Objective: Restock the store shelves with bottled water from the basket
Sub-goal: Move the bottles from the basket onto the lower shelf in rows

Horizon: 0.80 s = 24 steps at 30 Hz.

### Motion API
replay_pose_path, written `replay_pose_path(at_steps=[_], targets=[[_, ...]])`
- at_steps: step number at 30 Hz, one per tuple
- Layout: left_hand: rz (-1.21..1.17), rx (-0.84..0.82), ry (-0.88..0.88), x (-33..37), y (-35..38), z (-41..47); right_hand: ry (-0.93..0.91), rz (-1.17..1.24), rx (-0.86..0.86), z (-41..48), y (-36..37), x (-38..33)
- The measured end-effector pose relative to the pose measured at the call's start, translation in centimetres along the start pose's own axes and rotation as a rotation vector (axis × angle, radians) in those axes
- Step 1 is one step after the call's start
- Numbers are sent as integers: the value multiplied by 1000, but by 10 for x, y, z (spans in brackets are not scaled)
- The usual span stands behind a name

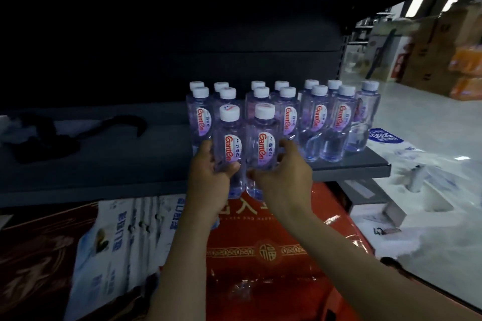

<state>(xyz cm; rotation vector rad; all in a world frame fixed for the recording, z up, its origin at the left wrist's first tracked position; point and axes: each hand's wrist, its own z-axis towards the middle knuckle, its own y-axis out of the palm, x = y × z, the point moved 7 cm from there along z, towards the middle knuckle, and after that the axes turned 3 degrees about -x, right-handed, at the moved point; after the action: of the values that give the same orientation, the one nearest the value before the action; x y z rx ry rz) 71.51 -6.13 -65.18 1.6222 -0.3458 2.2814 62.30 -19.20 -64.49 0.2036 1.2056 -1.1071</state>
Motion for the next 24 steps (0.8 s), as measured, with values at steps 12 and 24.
replay_pose_path(at_steps=[12,24], targets=[[-32,97,-9,-13,-30,40,-9,-28,25,32,57,-4],[138,255,23,-25,-32,30,-52,-164,-135,33,65,-3]])
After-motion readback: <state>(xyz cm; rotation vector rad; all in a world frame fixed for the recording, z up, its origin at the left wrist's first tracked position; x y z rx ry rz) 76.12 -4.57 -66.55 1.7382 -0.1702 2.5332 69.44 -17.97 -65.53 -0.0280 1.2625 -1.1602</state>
